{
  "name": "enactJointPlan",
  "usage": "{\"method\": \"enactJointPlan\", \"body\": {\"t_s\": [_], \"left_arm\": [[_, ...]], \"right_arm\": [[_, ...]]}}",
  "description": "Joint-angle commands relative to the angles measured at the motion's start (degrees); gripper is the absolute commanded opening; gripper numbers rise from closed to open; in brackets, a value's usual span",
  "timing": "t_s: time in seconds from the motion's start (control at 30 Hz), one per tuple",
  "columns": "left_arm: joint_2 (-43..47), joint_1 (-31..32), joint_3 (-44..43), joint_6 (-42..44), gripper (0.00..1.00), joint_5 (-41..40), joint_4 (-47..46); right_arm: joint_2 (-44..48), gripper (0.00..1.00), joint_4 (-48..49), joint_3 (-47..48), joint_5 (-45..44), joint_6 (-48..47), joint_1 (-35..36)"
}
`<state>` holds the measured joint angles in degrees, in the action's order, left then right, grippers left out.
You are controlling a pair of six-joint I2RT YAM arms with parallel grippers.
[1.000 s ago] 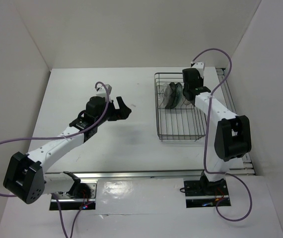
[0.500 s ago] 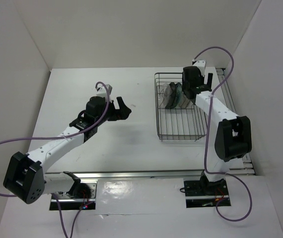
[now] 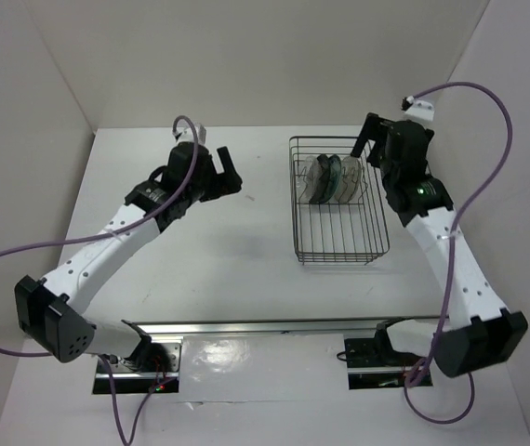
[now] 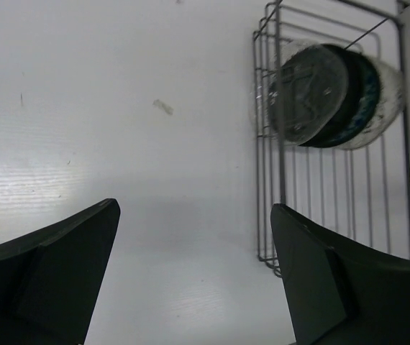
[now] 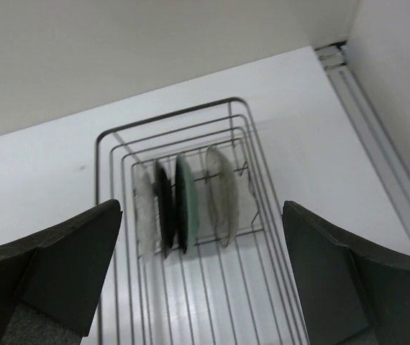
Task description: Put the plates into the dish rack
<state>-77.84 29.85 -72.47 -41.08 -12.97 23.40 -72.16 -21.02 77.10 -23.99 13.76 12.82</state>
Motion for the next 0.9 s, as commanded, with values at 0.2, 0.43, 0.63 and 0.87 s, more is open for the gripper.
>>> {"method": "enactJointPlan", "body": {"t_s": [0.2, 0.43, 0.63, 0.87], "left_arm": [[8.6, 4.6, -11.7, 4.0, 1.0, -13.7, 23.0], [21.5, 4.6, -3.0, 13.1, 1.0, -16.0, 21.8], [25.7, 4.6, 1.4, 13.3, 1.0, -16.8, 18.1], [25.2, 4.6, 3.4, 12.8, 1.0, -18.7, 17.5]], "right_arm": [[16.0, 1.0, -6.6, -11.8, 8.3, 3.8, 1.8], [22.6, 1.0, -9.5, -13.0, 2.8, 2.7, 5.1], [25.3, 1.0, -10.3, -12.4, 0.5, 2.7, 5.6], [25.2, 1.0, -10.3, -12.9, -2.3, 2.1, 8.9]]}}
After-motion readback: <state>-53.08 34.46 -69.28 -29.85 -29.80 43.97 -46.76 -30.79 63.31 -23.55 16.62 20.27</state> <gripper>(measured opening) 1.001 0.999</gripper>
